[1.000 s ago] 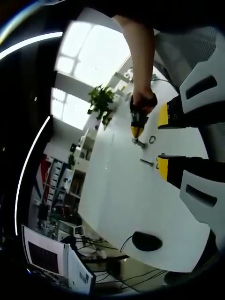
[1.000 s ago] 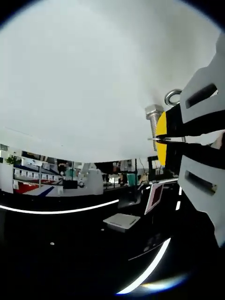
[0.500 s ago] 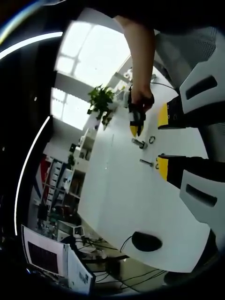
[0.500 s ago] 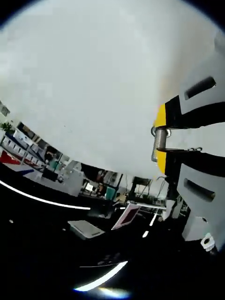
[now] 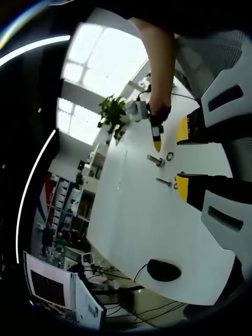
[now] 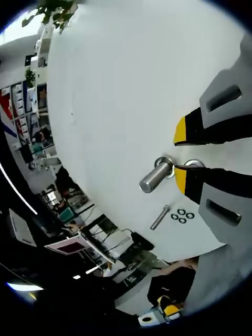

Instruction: Place the washer onto the threaded stud by aligning its center hole with the stud, sliding it down to the base, and recovering from edge contact or off-axis alignment until the washer reaches the visible bottom stop.

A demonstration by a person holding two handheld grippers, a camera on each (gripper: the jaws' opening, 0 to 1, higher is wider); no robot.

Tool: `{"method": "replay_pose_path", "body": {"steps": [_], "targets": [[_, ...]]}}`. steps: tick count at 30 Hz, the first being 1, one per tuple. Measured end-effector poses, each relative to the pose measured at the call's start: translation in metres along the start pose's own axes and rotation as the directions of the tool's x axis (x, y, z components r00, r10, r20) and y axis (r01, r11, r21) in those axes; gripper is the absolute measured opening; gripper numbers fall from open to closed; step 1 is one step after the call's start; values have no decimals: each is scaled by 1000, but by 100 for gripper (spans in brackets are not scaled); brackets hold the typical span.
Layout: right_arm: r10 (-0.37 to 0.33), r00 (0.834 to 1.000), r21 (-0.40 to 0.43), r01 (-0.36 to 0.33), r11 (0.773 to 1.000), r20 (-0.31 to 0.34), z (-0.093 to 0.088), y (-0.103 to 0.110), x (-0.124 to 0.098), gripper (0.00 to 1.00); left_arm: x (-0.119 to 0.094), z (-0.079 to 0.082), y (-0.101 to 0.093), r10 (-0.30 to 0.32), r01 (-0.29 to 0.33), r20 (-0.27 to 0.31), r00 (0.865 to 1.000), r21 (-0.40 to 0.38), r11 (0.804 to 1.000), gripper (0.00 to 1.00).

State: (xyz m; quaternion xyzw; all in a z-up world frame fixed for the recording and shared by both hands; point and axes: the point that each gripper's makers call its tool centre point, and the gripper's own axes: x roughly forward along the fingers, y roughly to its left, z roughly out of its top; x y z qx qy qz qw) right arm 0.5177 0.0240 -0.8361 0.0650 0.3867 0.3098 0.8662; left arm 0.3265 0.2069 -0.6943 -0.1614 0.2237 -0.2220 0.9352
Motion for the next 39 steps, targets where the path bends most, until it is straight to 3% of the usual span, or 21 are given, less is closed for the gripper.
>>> {"method": "replay_pose_path", "body": {"steps": [7,12,21,31,39], "targets": [[40,998,-109,-46,993,-51,-6,13,3,17,0,0,0,1,-1,2,1000,-1,1000,19],[11,991,-260,-45,965,-130,-21,15,4,17,0,0,0,0,0,3,1000,-2,1000,19],[16,980,-219,-60,974,-198,-40,13,6,18,0,0,0,1,-1,1,1000,-2,1000,19],[-3,984,-240,-41,970,-180,-33,12,10,17,0,-1,0,0,0,-3,1000,-2,1000,19],[-23,987,-335,-32,942,-160,-32,12,14,14,0,-2,0,1,-1,-7,1000,-3,1000,19]]}}
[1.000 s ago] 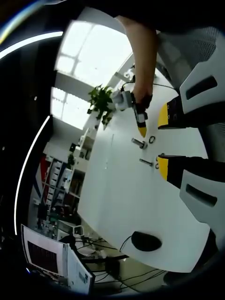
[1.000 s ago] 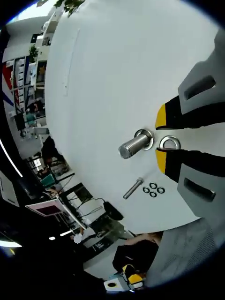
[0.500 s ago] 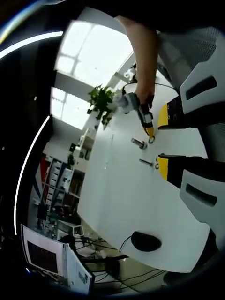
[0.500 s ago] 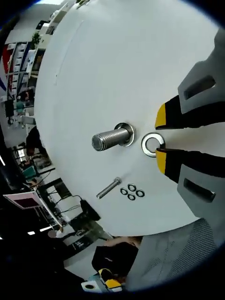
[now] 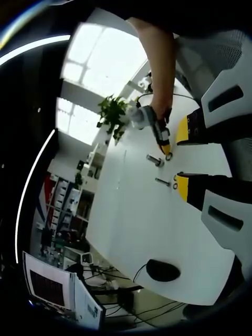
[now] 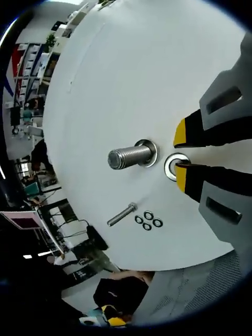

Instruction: Place the washer onto the threaded stud by aligning its center hole with the stud, sliding it down to the base, and recovering from edge contact or off-axis alignment until the washer reaches the visible bottom stop.

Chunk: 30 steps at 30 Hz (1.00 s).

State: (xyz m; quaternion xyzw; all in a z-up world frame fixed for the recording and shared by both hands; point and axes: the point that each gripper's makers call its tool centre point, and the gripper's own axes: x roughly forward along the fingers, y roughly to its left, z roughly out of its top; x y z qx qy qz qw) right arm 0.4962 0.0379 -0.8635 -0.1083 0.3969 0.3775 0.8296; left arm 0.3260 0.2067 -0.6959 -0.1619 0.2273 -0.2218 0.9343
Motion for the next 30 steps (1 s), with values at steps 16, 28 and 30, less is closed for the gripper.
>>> {"method": "replay_pose_path", "body": {"steps": [16,28,30], "targets": [[-6,1000,-87,4,996,-18,-2,2,0,8,0,0,1,2,-2,-1,1000,-1,1000,18],[-13,1000,-24,13,1000,9,0,-4,-6,7,1,-1,1,3,-3,-8,1000,1,1000,18],[-14,1000,-20,15,1000,19,3,-6,-8,4,1,-1,1,1,-1,-11,1000,3,1000,18]]}}
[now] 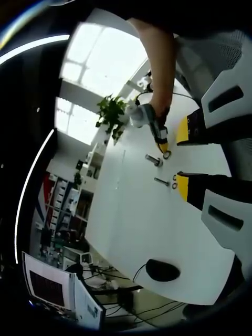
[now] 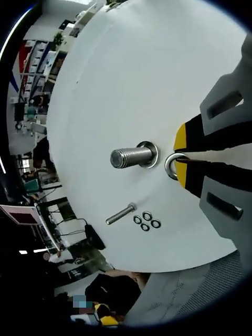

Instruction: Place the washer onto the threaded stud by aligning its center hole with the stud, sliding it down to the base, and recovering from edge contact or off-axis alignment until the washer reaches the visible bottom stop.

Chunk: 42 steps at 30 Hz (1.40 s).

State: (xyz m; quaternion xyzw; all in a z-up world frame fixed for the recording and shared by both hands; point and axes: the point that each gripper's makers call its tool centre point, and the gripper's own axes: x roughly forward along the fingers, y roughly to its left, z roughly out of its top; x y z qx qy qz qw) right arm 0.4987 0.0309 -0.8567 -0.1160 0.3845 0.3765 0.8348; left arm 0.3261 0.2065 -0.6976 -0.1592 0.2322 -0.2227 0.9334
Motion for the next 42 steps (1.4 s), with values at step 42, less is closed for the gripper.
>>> {"method": "replay_pose_path", "body": {"steps": [42], "targets": [[79,993,-236,-97,967,-85,0,28,12,8,0,1,-2,-9,9,8,1000,-1,1000,18]]}}
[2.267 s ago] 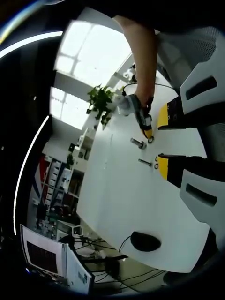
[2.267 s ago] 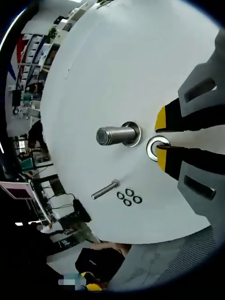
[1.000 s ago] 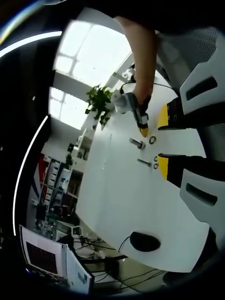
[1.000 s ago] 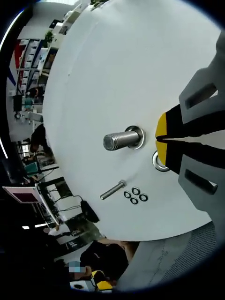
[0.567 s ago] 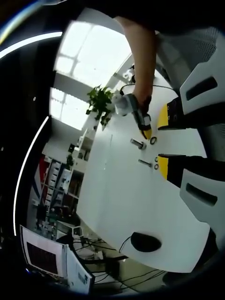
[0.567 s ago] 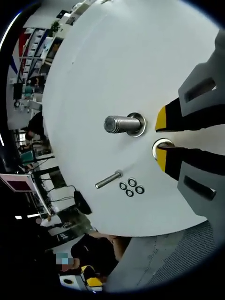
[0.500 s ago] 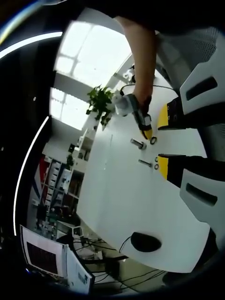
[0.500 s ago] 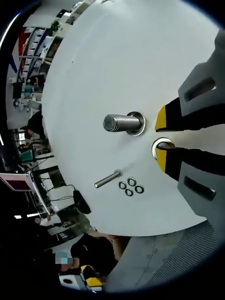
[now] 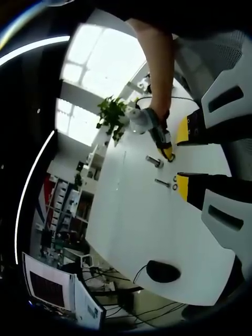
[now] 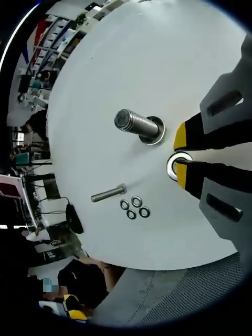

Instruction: Place the washer onto the threaded stud by aligning its center hole with the stud, sliding it down to the base, and recovering from edge contact or off-axis alignment until the washer reaches the visible bottom stop.

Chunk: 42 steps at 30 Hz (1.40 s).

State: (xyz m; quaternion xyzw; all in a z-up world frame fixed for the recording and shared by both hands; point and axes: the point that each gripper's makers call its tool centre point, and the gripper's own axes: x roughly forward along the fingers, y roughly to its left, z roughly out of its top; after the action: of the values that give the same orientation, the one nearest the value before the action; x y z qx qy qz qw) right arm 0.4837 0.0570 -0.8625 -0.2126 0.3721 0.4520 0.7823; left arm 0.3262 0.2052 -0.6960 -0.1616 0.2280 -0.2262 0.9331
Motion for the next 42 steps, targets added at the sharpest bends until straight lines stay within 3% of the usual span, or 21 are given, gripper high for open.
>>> {"method": "replay_pose_path", "body": {"steps": [9,18,42], "targets": [[-11,1000,113,11,994,0,-2,-5,0,7,0,0,0,0,0,-3,1000,-1,1000,18],[-14,997,150,3,989,72,12,-7,-7,6,0,-1,0,-2,2,-9,1000,0,1000,18],[-71,988,126,53,991,139,34,-13,-27,7,0,-1,0,-2,2,-8,1000,0,1000,18]]}}
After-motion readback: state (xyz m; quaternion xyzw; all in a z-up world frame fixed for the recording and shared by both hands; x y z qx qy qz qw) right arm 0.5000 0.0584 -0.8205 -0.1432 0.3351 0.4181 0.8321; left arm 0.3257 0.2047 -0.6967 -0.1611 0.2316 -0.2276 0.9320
